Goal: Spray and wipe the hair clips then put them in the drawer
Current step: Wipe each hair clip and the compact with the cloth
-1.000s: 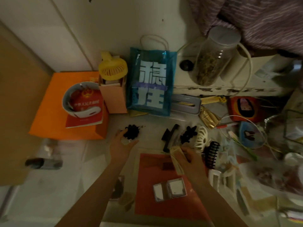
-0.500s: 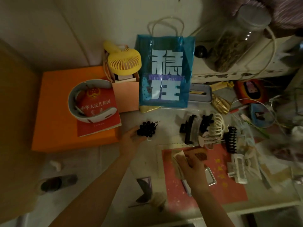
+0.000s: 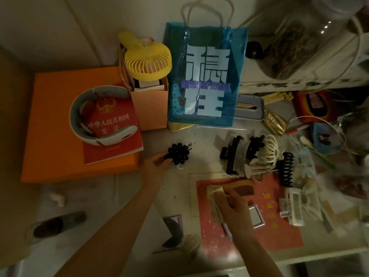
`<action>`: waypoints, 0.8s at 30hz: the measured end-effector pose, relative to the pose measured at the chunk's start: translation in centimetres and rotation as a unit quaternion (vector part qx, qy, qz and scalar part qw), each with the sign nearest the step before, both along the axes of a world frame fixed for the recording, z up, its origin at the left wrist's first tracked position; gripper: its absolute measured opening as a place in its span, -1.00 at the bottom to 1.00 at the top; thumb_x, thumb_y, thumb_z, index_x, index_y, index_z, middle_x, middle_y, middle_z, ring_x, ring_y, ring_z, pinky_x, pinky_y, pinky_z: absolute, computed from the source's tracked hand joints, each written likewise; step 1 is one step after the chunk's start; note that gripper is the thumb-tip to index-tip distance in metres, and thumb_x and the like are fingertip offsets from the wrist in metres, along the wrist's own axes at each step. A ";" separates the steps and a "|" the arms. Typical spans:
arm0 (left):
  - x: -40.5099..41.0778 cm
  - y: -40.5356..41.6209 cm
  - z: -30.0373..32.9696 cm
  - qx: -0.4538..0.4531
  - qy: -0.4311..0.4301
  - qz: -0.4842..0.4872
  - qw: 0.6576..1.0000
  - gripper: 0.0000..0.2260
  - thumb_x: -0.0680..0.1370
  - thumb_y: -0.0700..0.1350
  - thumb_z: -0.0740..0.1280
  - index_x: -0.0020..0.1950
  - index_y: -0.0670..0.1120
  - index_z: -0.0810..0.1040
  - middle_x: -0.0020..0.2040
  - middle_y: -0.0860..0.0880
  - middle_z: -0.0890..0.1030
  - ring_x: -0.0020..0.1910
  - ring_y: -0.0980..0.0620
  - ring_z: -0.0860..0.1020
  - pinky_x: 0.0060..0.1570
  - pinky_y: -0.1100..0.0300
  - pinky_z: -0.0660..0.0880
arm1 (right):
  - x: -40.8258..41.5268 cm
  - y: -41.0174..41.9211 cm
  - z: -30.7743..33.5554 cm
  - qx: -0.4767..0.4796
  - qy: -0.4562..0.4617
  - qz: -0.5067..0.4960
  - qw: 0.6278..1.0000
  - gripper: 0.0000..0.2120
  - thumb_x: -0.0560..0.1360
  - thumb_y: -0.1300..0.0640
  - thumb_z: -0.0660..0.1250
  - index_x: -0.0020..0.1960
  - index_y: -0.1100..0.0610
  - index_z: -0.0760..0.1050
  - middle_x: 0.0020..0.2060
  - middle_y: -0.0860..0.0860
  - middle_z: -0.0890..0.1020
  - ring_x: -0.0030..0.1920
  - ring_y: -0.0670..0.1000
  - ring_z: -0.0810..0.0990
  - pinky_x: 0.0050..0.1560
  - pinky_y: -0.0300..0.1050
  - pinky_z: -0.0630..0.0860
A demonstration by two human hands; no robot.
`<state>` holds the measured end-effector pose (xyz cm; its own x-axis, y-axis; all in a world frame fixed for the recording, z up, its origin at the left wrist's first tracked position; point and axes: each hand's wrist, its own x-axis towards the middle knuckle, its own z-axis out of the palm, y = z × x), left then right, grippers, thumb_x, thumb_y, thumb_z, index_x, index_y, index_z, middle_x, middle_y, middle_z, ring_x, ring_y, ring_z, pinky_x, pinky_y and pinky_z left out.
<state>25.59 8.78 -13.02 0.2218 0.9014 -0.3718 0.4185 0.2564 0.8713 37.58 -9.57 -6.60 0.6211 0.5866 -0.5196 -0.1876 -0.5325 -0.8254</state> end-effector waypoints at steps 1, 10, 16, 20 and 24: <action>0.0 -0.1 0.2 -0.002 0.000 0.002 1.000 -0.74 0.48 -0.31 0.41 0.17 -0.23 0.60 -0.01 -0.02 0.62 -0.06 0.09 0.58 -0.09 0.53 0.44 | 0.1 0.0 0.0 -0.002 0.001 0.004 1.000 -0.84 0.53 0.21 0.33 -0.21 0.09 0.57 -0.47 0.08 0.57 -0.45 -0.01 0.53 -0.44 -0.19 0.48; -0.7 -1.5 3.0 -0.006 -0.057 0.032 0.998 -0.72 0.46 -0.32 0.41 0.16 -0.17 0.58 0.00 -0.03 0.63 -0.07 0.13 0.59 -0.07 0.45 0.50 | 1.3 1.2 1.1 0.008 0.014 0.010 1.000 -0.79 0.56 0.12 0.29 -0.19 0.18 0.59 -0.43 0.09 0.54 -0.41 0.01 0.48 -0.38 -0.20 0.40; -0.4 -2.7 7.6 0.050 -0.081 0.010 0.995 -0.72 0.42 -0.30 0.45 -0.05 0.09 0.63 -0.16 0.19 0.65 -0.16 0.32 0.62 -0.13 0.49 0.48 | 2.8 2.6 3.7 0.042 -0.032 0.013 0.999 -0.74 0.59 0.15 0.25 -0.24 0.00 0.59 -0.48 -0.14 0.59 -0.46 -0.23 0.50 -0.43 -0.38 0.40; 0.2 -3.4 11.5 0.088 -0.107 -0.024 0.990 -0.72 0.40 -0.27 0.46 -0.06 0.11 0.64 -0.20 0.27 0.67 -0.13 0.26 0.64 -0.15 0.46 0.50 | 4.1 3.8 6.9 0.087 -0.028 -0.006 0.996 -0.74 0.59 0.13 0.25 -0.21 0.13 0.61 -0.42 0.02 0.60 -0.38 -0.09 0.55 -0.35 -0.27 0.46; 0.7 -3.8 15.9 0.135 -0.125 -0.045 0.982 -0.77 0.35 -0.09 0.46 -0.02 0.13 0.64 -0.16 0.24 0.68 -0.12 0.25 0.64 -0.12 0.43 0.52 | 4.8 4.6 10.6 0.139 -0.036 -0.011 0.990 -0.65 0.59 0.08 0.24 -0.29 0.25 0.50 -0.40 0.16 0.47 -0.34 0.09 0.42 -0.28 -0.13 0.36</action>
